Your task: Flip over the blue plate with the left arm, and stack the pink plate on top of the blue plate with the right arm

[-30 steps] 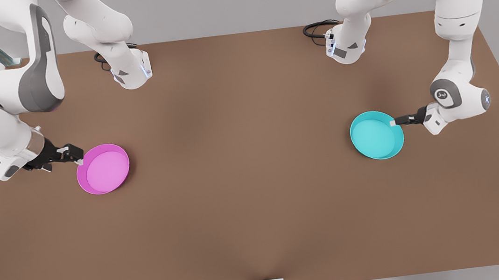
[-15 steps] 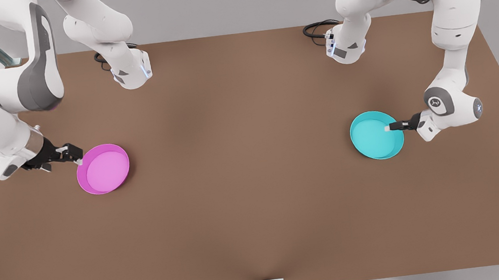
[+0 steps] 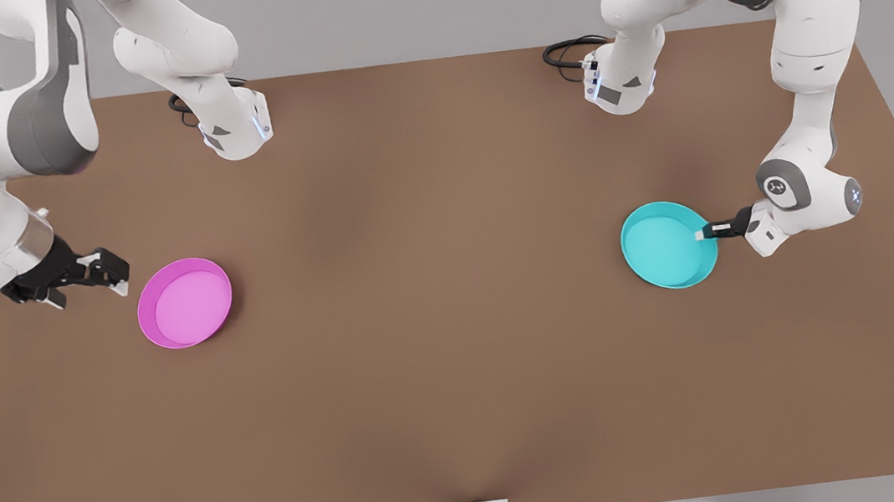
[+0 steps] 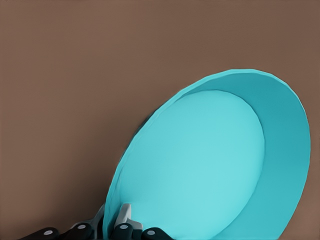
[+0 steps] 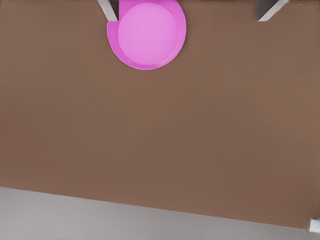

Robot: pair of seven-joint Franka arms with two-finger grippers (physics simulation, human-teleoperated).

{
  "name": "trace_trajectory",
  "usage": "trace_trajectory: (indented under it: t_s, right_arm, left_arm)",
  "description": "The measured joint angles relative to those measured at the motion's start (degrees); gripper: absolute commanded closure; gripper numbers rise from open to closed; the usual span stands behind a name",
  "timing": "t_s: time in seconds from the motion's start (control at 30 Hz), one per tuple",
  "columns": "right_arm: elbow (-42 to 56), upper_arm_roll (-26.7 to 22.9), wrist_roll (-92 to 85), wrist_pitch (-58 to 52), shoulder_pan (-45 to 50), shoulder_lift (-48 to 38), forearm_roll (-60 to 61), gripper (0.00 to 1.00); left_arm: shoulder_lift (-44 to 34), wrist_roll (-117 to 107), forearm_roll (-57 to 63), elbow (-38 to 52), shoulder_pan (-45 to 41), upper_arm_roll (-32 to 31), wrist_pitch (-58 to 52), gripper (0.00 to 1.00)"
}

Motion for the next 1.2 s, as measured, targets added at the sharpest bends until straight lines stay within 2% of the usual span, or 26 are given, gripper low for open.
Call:
trace_trajectory:
  t_s: [0.4,0.8,1.2]
  right_arm:
    - [0.0,0.7,0.4,-2.4,-1.1,0.4,0.0,0.00]
    - [-0.1,0.6,0.3,-1.9,-0.9,1.8,-0.3,0.00]
    - [-0.1,0.6,0.2,-1.6,-1.2,2.0,-0.4,0.00]
  left_arm:
    - [-2.9,-1.3,3.5,0.2,-3.4,0.3,-0.7,0.79]
    - [-7.6,-11.6,4.5,0.2,-9.5,0.8,-3.1,0.79]
    - [-10.7,-16.9,7.7,1.2,-18.9,5.5,-4.0,0.79]
